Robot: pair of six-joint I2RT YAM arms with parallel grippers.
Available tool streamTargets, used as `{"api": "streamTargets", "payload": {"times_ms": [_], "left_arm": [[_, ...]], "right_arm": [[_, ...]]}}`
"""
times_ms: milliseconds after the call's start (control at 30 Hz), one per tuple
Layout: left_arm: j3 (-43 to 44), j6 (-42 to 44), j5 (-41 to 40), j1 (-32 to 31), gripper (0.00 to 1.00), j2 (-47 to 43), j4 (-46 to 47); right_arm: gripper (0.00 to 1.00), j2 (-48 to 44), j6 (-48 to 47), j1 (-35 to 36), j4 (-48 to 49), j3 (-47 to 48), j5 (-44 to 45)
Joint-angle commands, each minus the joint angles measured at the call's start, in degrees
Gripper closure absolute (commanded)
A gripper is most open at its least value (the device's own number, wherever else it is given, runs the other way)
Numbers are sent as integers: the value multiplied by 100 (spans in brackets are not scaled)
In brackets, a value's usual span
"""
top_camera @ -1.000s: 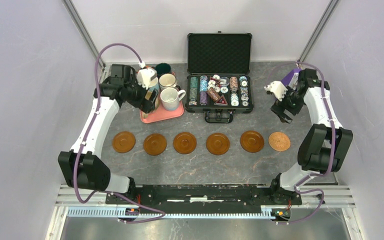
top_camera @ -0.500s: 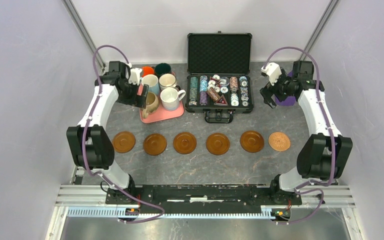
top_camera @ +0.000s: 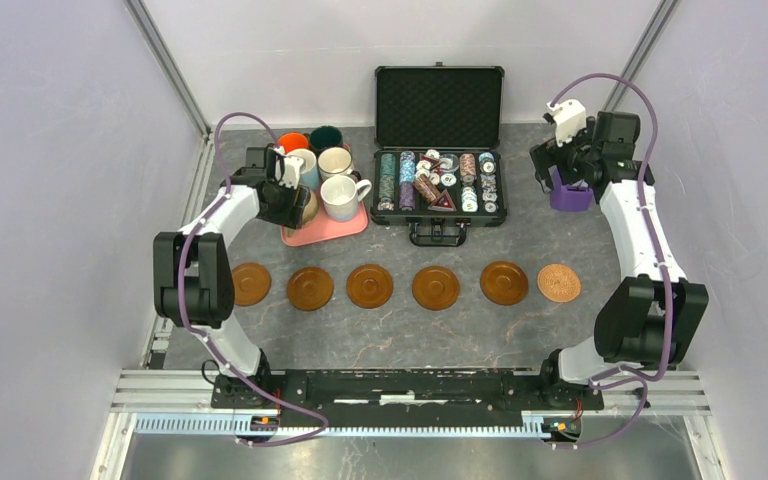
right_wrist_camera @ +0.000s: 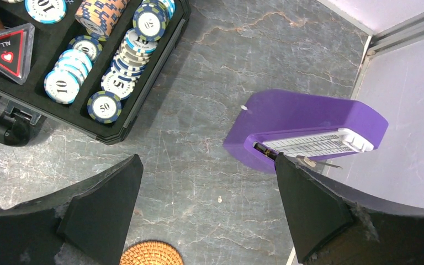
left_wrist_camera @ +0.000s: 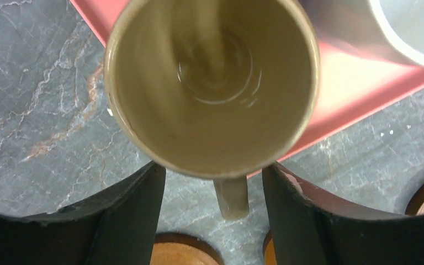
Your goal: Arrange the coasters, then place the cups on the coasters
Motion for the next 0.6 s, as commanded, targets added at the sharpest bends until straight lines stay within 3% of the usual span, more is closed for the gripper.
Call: {"api": "streamTargets", "payload": {"times_ms": [0,167,333,567], "left_arm": [[80,-443,-39,-18,31,222,626],[54,-383,-191,-16,49,291,669],[-66,-307,-179,-22,59,231,661],[-125,-264,-160,-23,96,59,608]], "right_arm": [[2,94,42,-7,-277,355,-181],[2,-58,-207,-16,-420,214,-63],[2,-337,-306,-16,-175,-121,-85],[2,-411,-375,-11,-110,-240,-207]]}}
